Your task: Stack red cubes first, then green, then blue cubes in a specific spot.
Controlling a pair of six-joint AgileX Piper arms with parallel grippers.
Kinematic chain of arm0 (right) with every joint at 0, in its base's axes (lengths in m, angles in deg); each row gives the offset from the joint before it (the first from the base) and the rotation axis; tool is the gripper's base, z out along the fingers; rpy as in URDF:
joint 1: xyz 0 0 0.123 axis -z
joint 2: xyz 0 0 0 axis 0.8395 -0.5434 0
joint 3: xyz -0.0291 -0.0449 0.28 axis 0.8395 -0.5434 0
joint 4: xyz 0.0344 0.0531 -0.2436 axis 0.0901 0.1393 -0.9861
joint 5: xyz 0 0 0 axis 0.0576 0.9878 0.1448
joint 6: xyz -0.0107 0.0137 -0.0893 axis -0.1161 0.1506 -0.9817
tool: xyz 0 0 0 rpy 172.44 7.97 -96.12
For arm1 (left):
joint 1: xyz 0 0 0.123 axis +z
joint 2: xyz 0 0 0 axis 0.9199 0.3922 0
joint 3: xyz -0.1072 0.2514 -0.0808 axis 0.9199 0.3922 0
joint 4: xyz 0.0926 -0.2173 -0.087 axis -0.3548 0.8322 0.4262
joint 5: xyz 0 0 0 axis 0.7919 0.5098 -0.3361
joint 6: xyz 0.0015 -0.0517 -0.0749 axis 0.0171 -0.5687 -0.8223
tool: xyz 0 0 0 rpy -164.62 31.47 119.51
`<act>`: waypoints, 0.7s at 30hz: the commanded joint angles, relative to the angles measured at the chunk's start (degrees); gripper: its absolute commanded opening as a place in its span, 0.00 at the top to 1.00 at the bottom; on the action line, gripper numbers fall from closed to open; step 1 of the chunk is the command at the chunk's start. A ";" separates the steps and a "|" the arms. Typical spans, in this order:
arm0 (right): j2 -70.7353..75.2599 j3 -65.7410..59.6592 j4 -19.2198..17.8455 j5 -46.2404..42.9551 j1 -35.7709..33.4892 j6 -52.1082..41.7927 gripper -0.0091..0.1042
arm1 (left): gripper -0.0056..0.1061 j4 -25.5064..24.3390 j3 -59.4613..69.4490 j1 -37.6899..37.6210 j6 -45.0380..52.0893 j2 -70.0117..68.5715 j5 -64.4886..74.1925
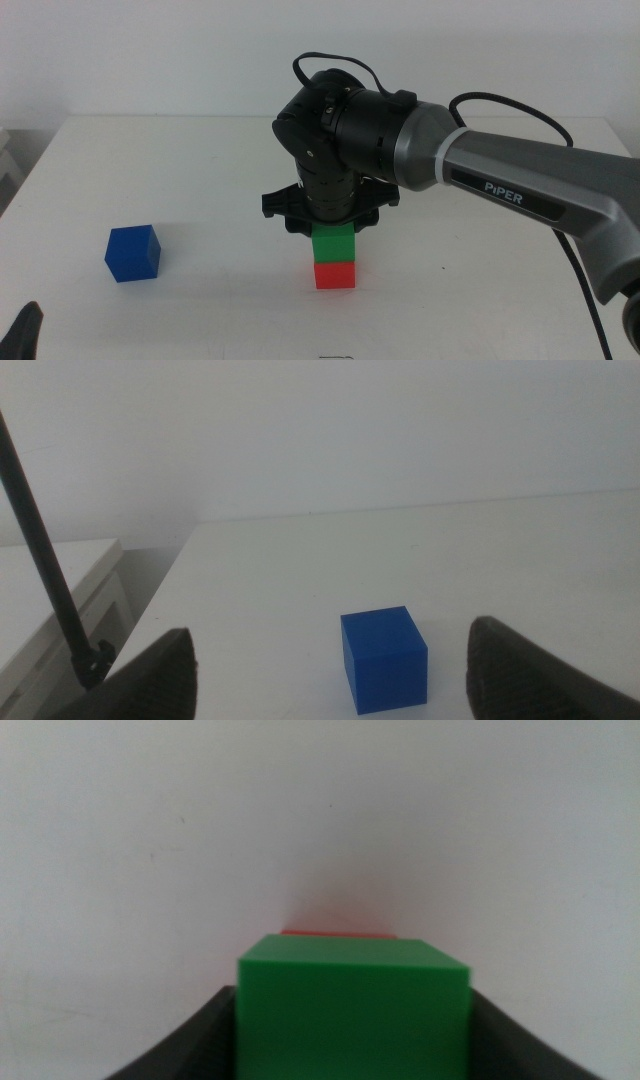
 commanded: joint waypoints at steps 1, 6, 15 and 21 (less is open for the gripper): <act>2.43 1.29 -0.68 0.07 0.43 0.08 0.43 | 0.14 0.47 -0.15 -0.26 -0.04 -1.15 -4.92; 2.95 1.35 -0.39 0.07 0.43 0.32 0.27 | 0.14 0.47 -0.15 -0.26 -0.04 -1.15 -4.92; 17.55 1.35 -1.81 2.06 0.57 -6.10 0.23 | 0.14 0.47 -0.15 -0.26 -0.04 -1.15 -4.92; 31.88 -3.25 -1.08 2.55 2.72 -20.58 0.23 | 0.14 0.47 -0.15 -0.26 -0.04 -1.15 -4.92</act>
